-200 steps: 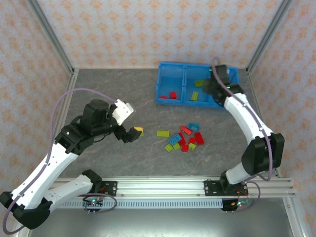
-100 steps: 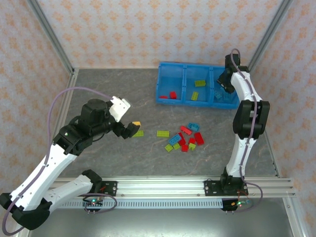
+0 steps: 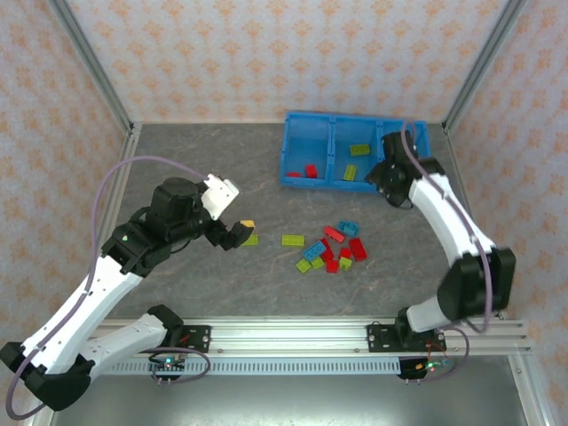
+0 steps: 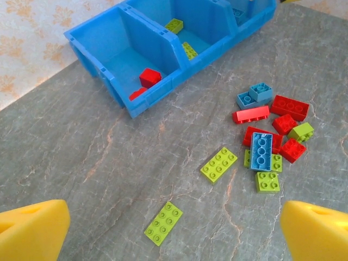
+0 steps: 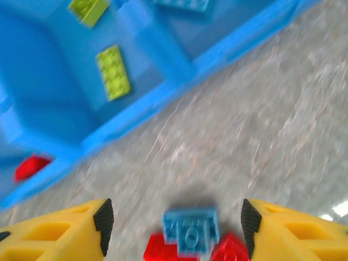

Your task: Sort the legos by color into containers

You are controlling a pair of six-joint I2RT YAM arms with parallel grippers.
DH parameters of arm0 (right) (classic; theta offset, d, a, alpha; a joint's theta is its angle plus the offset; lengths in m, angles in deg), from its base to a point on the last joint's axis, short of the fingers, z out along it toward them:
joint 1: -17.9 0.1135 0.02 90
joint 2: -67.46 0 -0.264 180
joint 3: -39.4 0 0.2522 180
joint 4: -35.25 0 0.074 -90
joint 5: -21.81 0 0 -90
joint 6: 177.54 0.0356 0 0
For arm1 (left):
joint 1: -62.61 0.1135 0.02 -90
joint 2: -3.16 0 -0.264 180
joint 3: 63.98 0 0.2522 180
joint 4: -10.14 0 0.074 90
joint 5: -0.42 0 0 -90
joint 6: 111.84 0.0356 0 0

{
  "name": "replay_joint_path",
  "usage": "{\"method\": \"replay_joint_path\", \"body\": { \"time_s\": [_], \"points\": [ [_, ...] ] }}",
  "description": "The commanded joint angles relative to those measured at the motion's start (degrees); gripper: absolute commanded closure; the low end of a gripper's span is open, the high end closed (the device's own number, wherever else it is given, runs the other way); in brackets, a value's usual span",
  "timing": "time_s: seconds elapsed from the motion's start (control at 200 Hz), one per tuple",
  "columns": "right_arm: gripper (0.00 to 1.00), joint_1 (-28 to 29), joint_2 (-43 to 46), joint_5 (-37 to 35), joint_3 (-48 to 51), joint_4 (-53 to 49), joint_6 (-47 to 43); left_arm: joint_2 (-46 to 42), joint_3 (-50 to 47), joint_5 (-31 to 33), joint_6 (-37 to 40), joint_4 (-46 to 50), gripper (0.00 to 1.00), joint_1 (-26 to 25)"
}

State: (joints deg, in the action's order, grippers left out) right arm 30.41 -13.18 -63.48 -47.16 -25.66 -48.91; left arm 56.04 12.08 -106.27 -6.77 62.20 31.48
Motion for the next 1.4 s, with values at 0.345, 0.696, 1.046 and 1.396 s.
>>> {"method": "replay_joint_path", "body": {
  "time_s": [0.345,0.696,1.046,1.396],
  "points": [
    [0.29,9.3,-10.7,8.1,5.1,-5.3,7.4,7.2,2.9,-6.4,3.6,-3.2,0.0,-0.3],
    [0.4,9.6,-21.0,6.9,1.0,-3.0,5.5,4.7,1.2,-4.1,4.7,-0.7,0.0,-0.2],
    [0.74,9.7,-19.3,4.4,-1.4,-6.2,5.7,3.9,-0.8,-5.1,6.2,-1.8,0.0,-0.3],
    [0.78,8.3,-8.9,-3.0,-6.1,-9.1,7.2,4.1,-1.9,-5.2,6.0,-6.4,0.0,-1.7]
  ]
}}
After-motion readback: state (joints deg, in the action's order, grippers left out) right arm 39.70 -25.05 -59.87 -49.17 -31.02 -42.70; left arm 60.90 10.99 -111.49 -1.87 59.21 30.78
